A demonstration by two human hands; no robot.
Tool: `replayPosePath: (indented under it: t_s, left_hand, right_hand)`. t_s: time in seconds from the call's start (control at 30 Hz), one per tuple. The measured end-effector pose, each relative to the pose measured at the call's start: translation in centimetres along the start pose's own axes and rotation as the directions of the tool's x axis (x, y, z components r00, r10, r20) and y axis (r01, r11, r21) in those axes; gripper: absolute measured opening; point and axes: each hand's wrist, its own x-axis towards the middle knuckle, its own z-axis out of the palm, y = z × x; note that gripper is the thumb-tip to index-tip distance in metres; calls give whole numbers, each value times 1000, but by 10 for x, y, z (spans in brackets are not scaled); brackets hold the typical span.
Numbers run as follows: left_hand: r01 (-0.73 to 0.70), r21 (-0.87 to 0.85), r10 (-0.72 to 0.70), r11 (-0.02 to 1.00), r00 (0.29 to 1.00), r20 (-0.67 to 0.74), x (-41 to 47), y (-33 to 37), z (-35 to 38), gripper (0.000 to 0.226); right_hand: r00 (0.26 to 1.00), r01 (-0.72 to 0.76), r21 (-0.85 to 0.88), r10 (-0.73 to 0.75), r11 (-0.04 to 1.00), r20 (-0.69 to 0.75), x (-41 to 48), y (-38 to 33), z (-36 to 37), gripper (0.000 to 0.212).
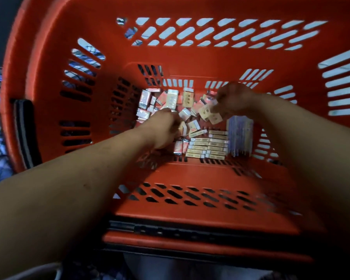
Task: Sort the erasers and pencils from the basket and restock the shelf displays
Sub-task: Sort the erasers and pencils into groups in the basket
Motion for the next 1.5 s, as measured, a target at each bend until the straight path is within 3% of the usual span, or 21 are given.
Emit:
replayPosePath:
  t_s: [0.13,0.23,0.33,0.5,0.57,0.67,0.73,1.0,1.13,1.27,1.5]
  left_hand:
    - [-68,0,68,998,998,8,6,5,3,21]
    - [-91,-23,92,996,995,27,13,9,10,21]
    - [-94,-69,101,993,990,101,16,19,15,21]
    - [-84,-131,111,988,971,211,19,32,27,34]
    - [-56,-151,87,987,974,211,19,32,30,34]
    - [5,-213,36,977,981,188,18,28,30,27]
    - [36,-262,13,964,983,182,17,27,30,23]
    - [65,-215,-23,974,981,191,17,28,31,26]
    - [65,-170,-38,983,986,160,13,26,30,31]
    - [83,-152,-60,985,987,149,11,26,30,33]
    - [163,-208,-155,964,986,54,10,13,17,24]
  right_hand:
    - [996,-23,-292,48,956,80,-6,13,-5,14]
    - [999,34,-400,-39,916,-3,-8,15,0,12]
    - [998,35,-396,-49,918,-25,-4,16,8,22]
    - [999,33,-441,-11,897,51,0,23,21,16]
    - [997,45,-427,-15,903,73,2,30,22,11]
    - [995,83,-388,-57,918,78,0,34,27,28]
    - [995,94,-410,-77,907,58,-1,34,33,28]
    - [999,41,-505,-31,862,27,3,31,40,48]
    - [999,10,-419,7,908,40,5,31,41,37]
    - [999,-26,-372,37,928,23,8,33,39,42]
    - [996,47,-506,-4,861,86,6,25,33,27]
